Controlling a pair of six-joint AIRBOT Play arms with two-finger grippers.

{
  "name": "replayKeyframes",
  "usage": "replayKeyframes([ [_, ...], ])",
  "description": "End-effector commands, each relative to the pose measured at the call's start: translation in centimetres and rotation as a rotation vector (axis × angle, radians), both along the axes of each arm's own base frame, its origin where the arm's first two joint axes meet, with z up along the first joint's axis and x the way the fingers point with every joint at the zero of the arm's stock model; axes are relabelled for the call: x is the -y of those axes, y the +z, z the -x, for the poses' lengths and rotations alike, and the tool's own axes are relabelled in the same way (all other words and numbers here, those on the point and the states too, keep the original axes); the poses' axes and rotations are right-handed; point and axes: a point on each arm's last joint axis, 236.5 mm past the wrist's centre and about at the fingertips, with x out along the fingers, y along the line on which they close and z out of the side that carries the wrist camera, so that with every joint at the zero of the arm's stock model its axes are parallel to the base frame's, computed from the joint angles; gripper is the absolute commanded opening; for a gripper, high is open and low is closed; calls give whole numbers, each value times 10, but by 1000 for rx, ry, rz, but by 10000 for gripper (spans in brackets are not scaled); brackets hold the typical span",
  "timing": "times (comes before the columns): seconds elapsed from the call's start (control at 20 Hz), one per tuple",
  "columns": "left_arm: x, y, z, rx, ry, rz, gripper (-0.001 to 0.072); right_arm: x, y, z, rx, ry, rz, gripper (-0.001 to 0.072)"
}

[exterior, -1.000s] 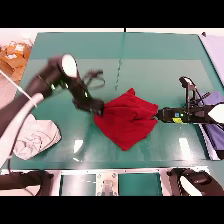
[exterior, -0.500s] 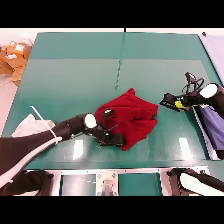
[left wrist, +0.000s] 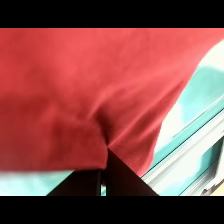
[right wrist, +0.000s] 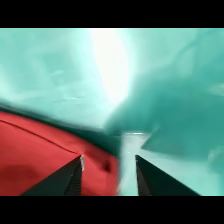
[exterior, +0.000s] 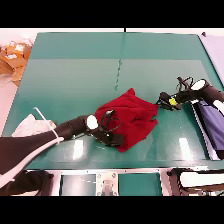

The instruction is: Fold the shirts.

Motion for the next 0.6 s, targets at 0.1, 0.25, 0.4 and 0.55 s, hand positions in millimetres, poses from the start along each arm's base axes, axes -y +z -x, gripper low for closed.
replayKeyframes([
  [0.1, -95, 8, -30, 24, -69, -209, 20, -45, 1, 3, -3, 94, -186, 14],
  [0.25, -152, 10, -61, 35, -9, -302, 19, -41, 9, -6, 40, 94, -184, 13],
  [0.4, -222, 17, -94, 88, 1, -483, 20, -9, 47, -34, 147, 28, -159, 13],
  [0.55, -276, 54, -140, 193, 41, -635, 19, 22, 110, -56, 293, -6, -119, 13],
])
